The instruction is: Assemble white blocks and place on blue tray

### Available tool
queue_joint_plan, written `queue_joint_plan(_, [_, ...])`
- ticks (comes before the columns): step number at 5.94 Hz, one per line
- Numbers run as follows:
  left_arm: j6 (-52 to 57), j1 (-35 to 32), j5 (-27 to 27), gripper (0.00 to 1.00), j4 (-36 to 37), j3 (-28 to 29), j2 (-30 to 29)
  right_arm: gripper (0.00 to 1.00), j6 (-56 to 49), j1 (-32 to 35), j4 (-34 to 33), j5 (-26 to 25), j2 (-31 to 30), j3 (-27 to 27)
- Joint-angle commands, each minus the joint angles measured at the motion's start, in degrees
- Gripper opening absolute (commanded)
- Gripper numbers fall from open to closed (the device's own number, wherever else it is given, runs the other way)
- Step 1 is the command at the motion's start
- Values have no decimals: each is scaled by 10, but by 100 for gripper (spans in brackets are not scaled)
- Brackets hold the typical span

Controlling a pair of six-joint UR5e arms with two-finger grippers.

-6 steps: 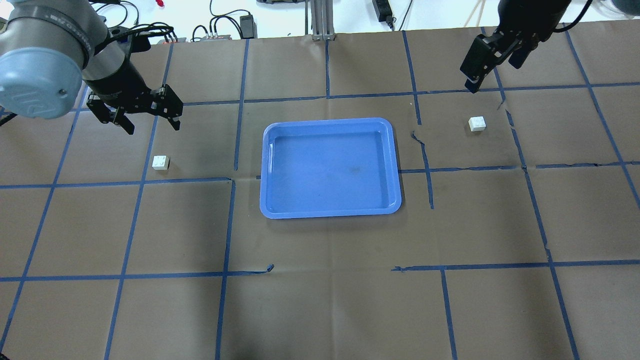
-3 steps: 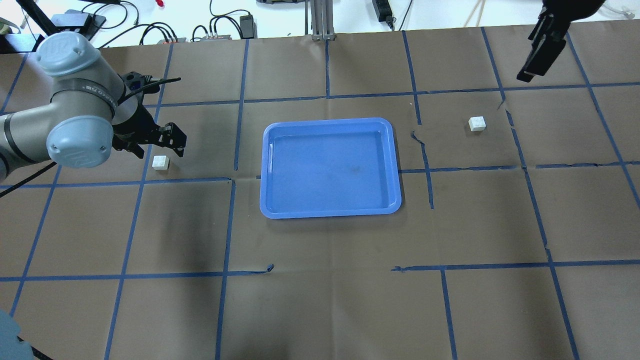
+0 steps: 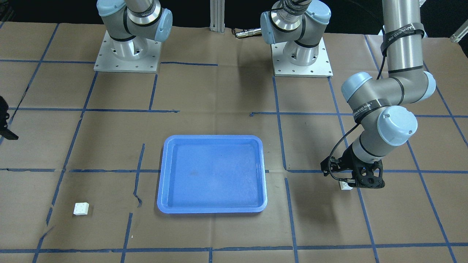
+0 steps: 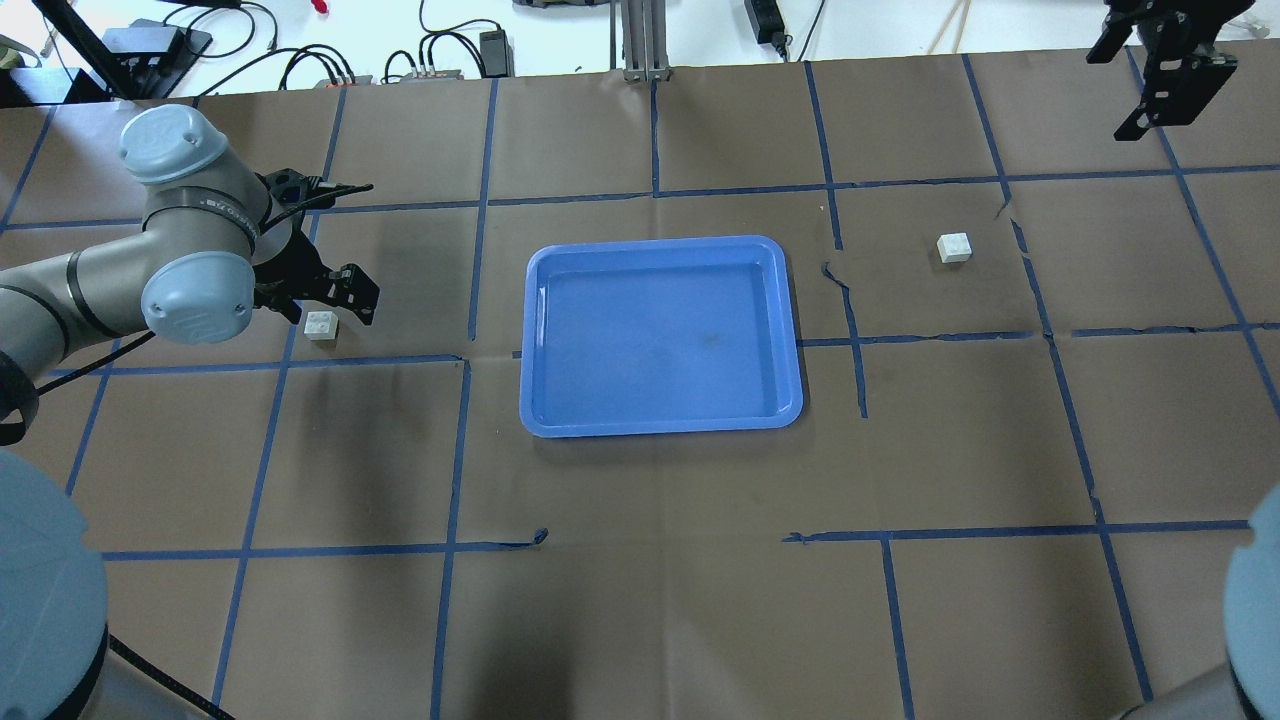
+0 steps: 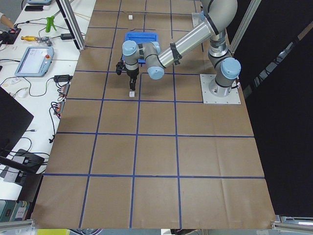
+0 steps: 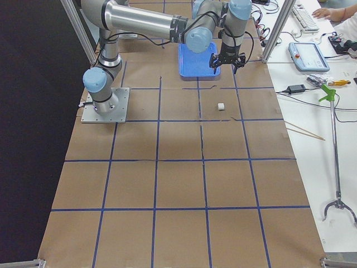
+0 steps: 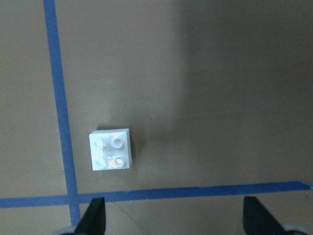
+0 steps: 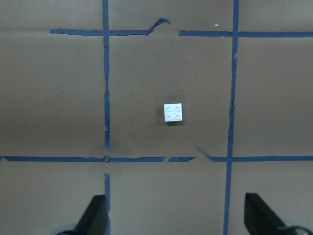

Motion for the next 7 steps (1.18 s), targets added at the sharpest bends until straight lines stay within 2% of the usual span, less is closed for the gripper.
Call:
queue_joint_plan(1, [32, 12, 1, 95, 4, 26, -23, 100, -81, -23, -4, 97, 51, -38])
queue_joint_plan(3, [46, 12, 1, 95, 4, 28, -34, 100, -115, -74, 6, 201, 111, -33])
queue_joint_plan(4, [47, 13, 14, 95, 3, 28, -45, 100, -118, -87, 13, 229, 136, -26])
queue_joint_plan(6, [44, 17, 21, 95, 3, 27, -51, 100, -151, -87, 5, 250, 157, 33])
queue_joint_plan(7, [43, 18, 20, 89, 3, 25, -54, 100, -157, -87, 0, 253, 161, 72])
